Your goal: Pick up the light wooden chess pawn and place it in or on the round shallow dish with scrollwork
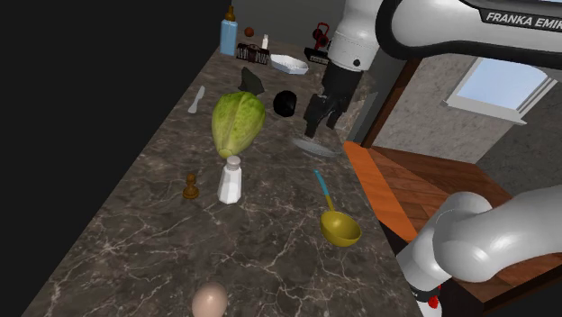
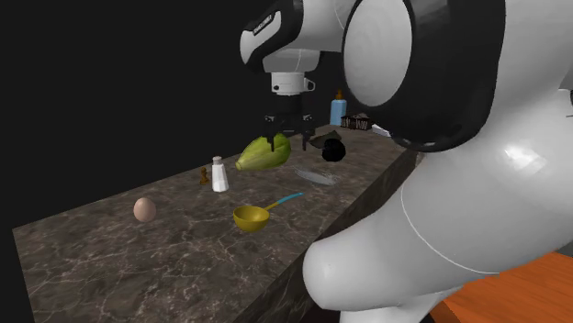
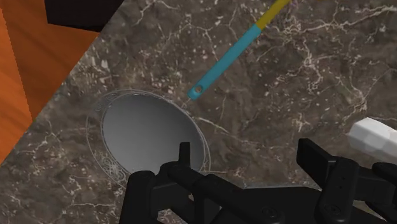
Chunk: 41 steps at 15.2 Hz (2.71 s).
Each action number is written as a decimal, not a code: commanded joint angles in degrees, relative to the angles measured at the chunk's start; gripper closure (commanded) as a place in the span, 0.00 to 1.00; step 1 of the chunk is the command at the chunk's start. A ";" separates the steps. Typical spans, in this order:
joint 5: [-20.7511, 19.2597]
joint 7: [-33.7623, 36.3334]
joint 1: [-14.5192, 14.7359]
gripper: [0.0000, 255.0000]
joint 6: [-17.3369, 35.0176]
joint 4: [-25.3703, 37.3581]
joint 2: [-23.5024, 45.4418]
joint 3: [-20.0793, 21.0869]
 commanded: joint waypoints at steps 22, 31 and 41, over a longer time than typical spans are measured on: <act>-10.18 29.83 10.44 0.00 0.62 38.74 45.31 18.28; -10.25 29.93 10.25 0.00 6.47 32.86 45.28 18.03; -10.17 29.85 10.20 1.00 6.17 33.03 45.13 18.04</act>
